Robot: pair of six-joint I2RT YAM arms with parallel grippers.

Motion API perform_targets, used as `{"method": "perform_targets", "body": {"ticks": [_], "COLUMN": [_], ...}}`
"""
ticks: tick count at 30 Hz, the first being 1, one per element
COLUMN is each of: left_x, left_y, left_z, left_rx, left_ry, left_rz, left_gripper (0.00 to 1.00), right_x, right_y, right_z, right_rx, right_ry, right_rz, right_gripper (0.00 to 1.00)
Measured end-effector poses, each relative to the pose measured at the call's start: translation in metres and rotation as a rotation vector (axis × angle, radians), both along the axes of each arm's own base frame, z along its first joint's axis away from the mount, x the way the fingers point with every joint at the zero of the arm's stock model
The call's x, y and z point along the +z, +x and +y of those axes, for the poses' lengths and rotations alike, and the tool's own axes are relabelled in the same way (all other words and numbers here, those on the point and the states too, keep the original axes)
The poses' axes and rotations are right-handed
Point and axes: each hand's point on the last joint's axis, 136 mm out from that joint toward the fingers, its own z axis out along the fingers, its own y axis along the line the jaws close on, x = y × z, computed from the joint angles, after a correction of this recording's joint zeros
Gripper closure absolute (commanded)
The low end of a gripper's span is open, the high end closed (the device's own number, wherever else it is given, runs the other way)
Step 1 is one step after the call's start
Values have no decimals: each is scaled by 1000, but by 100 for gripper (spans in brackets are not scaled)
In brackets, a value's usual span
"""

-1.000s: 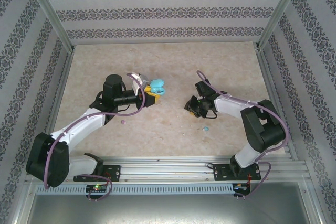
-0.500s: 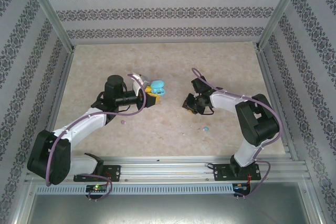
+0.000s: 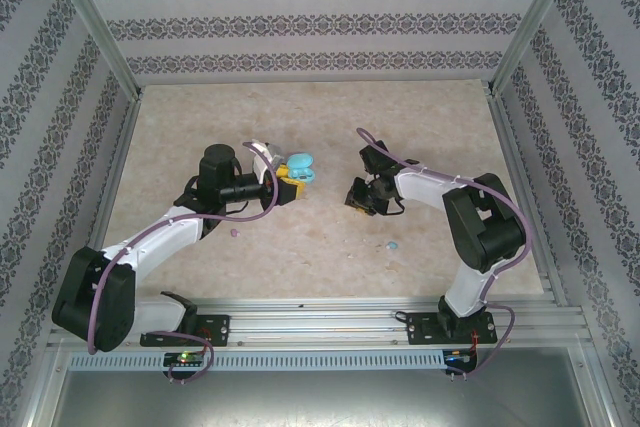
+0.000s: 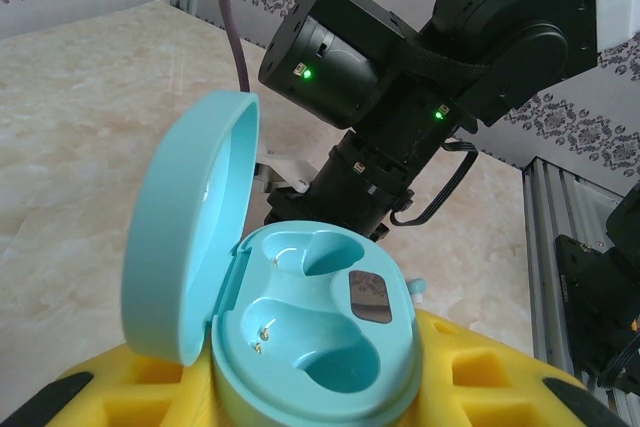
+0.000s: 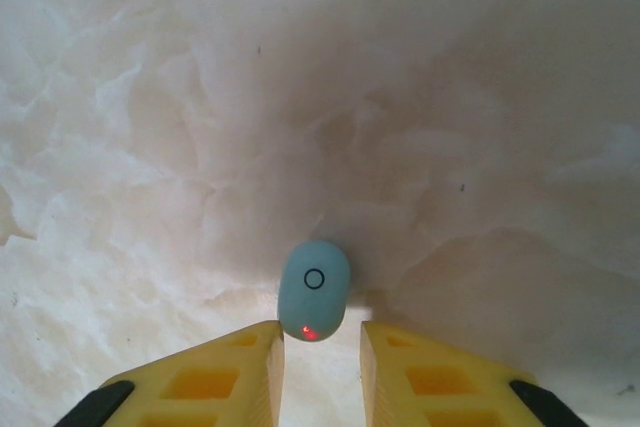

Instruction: Insert the wireless bluetooth earbuds into the charging case

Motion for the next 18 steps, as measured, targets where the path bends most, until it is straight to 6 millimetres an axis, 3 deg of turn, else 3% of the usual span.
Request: {"method": "perform_targets", "body": {"ticks": [18], "left_x": [1], "left_y": [0], "left_z": [0], "left_rx": [0], "left_ry": [-1], "left_rz": [-3], "left_gripper": [84], "right_x": [4], "right_y": [1], "right_z": [-1], "right_rx": [9], "right_ry": [2], "right_rz": [11], "right_gripper": [70]}}
